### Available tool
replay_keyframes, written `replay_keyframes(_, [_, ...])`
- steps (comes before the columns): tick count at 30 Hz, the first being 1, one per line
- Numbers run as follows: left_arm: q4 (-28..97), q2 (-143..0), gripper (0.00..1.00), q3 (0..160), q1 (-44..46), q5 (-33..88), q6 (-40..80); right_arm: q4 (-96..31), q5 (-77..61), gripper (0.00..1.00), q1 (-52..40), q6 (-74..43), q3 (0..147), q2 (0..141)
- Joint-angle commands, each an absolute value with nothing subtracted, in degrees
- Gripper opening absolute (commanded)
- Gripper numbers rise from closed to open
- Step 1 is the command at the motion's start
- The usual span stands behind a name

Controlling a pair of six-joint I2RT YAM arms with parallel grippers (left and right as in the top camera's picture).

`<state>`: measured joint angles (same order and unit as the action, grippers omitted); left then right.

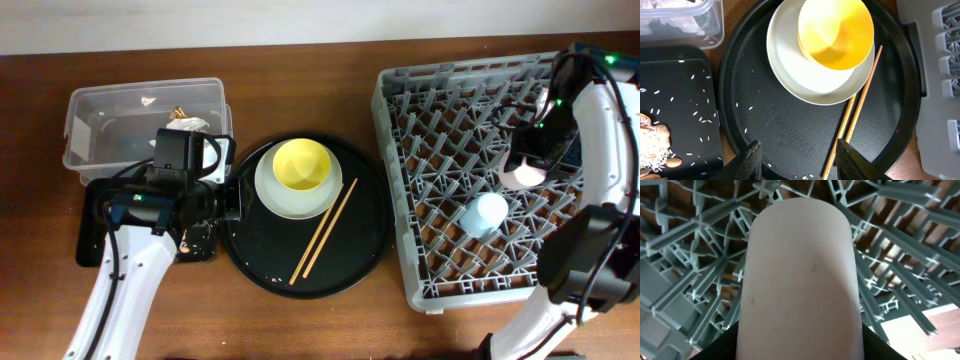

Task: Sort waste into correct bins and load items into the dishwasher rack
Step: 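Place the pink cup upside down in the dish rack with the right gripper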

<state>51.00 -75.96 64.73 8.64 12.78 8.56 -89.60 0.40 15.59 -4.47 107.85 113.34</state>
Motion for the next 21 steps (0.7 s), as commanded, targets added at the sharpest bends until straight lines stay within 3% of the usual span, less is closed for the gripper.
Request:
replay_keyframes(1, [51.1, -75.2, 0.47, 64.7, 8.4, 12.2, 7.6, -88.9, -1.0, 0.04, 16.1, -4.3, 108.9, 114.8])
replay_keyframes(2, [51.1, -75.2, 0.47, 64.7, 8.4, 12.2, 7.6, -88.6, -1.0, 0.05, 16.2, -4.3, 108.9, 114.8])
replay_keyframes(3, [51.1, -75.2, 0.47, 64.7, 8.4, 12.2, 7.6, -88.5, -1.0, 0.19, 16.2, -4.3, 108.9, 114.8])
replay_keyframes(4, [51.1, -75.2, 0.47, 64.7, 8.4, 12.2, 7.6, -88.5, -1.0, 0.41, 16.2, -4.3, 108.9, 114.8])
replay_keyframes(5, [51.1, -75.2, 0.47, 64.7, 8.4, 12.2, 7.6, -88.3, -1.0, 0.75, 16.2, -4.3, 108.9, 114.8])
replay_keyframes(6, [51.1, -75.2, 0.47, 64.7, 8.4, 12.2, 7.6, -88.2, -1.0, 0.88, 16.2, -4.3, 108.9, 114.8])
replay_keyframes(11, [51.1, -75.2, 0.47, 64.7, 8.4, 12.2, 7.6, -87.8, -1.0, 0.95, 16.2, -4.3, 108.9, 114.8])
replay_keyframes(21, [54.1, -75.2, 0.54, 64.7, 8.4, 5.7, 7.7, -88.7, -11.6, 0.94, 13.4, -1.5, 109.8, 110.4])
